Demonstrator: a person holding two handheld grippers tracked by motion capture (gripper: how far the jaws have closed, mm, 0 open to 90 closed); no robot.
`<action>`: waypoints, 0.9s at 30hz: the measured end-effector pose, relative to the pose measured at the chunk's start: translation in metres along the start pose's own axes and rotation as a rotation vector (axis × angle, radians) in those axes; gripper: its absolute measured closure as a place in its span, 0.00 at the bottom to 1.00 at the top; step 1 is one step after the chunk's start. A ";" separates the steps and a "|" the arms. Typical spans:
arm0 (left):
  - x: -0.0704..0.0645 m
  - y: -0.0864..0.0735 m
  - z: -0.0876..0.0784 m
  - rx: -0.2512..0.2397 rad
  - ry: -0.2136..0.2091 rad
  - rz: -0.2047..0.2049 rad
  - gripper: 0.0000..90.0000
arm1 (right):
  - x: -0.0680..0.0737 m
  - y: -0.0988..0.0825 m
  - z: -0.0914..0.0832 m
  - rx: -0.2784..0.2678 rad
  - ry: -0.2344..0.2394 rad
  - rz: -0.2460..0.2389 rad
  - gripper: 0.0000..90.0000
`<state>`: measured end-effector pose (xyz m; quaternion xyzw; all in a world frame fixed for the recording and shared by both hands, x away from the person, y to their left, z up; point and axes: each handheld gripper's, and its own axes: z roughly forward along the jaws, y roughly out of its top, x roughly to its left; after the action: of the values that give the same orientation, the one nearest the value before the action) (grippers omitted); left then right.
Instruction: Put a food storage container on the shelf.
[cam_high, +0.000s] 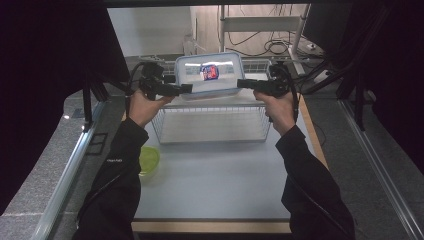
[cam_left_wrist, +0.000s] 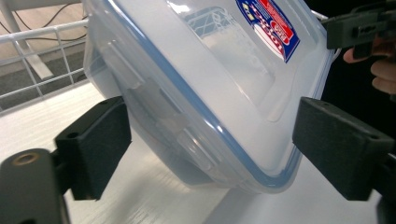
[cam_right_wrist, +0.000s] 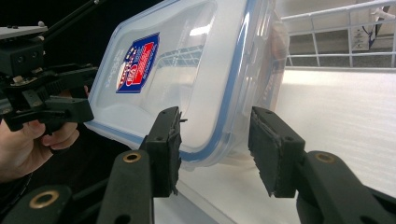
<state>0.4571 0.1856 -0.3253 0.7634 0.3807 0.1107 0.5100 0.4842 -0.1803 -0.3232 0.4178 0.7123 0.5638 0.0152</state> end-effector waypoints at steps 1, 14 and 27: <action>-0.001 0.000 0.000 -0.004 0.010 0.019 0.12 | 0.000 0.000 0.000 0.000 -0.001 -0.001 0.60; -0.014 -0.007 -0.005 0.020 0.107 0.103 0.20 | -0.002 -0.003 -0.004 0.002 -0.024 -0.007 0.60; -0.008 -0.025 -0.009 0.003 0.130 0.029 0.80 | 0.014 -0.012 0.009 0.065 -0.074 -0.145 0.96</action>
<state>0.4348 0.1906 -0.3411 0.7609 0.4020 0.1666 0.4813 0.4730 -0.1648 -0.3297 0.3858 0.7576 0.5220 0.0689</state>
